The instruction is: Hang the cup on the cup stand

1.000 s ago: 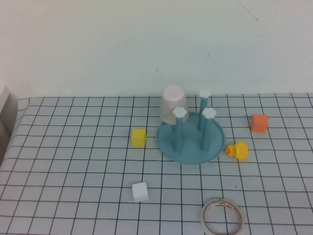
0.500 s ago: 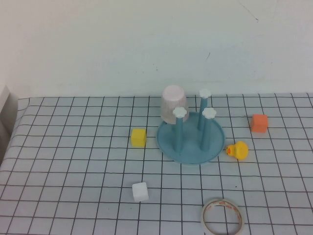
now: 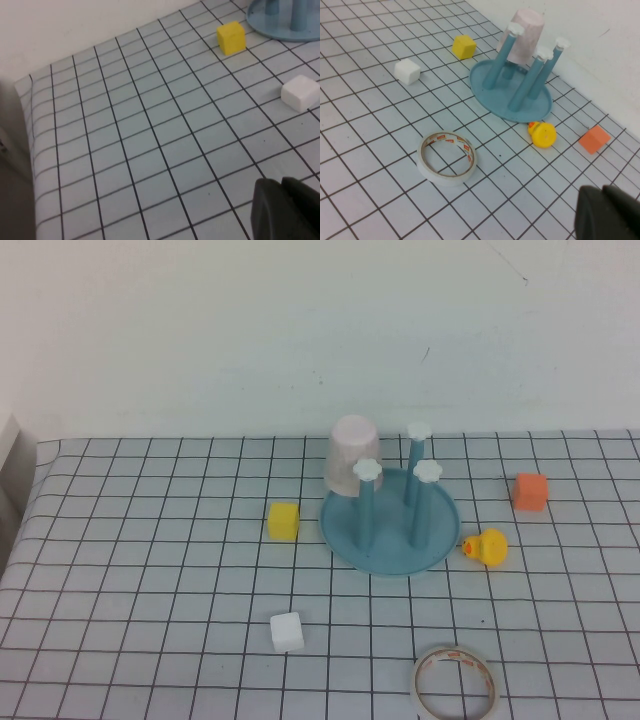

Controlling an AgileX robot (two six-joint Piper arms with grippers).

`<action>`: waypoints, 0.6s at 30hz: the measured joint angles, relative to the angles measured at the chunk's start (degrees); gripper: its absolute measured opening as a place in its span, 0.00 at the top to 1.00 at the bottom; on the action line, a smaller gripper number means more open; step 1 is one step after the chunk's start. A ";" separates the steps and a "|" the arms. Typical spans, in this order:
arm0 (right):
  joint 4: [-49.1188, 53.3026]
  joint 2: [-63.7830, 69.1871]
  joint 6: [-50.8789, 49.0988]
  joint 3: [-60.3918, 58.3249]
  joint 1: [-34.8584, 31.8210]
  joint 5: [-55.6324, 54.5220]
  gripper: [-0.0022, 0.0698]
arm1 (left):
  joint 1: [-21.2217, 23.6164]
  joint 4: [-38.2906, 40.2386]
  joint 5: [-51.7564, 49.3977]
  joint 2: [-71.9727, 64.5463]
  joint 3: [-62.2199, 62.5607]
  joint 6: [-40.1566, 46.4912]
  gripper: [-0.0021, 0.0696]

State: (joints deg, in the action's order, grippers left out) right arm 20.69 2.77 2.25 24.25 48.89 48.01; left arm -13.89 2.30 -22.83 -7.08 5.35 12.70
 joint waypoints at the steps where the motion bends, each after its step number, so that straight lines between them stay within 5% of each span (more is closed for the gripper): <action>1: 0.00 0.00 0.00 0.00 0.00 0.00 0.97 | 0.00 0.00 0.10 0.00 -0.39 -0.39 0.97; 11: 0.00 0.00 0.00 0.00 0.00 0.00 0.97 | 4.21 -1.47 -0.79 4.29 -1.68 -15.13 0.97; 18: 0.00 0.00 0.00 -0.02 0.00 0.00 0.97 | 11.45 -4.34 -3.08 7.64 -1.75 -12.70 0.97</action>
State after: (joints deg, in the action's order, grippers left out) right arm 20.69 2.77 2.25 24.23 48.89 48.01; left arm -2.44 -2.04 -25.91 0.56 3.60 0.00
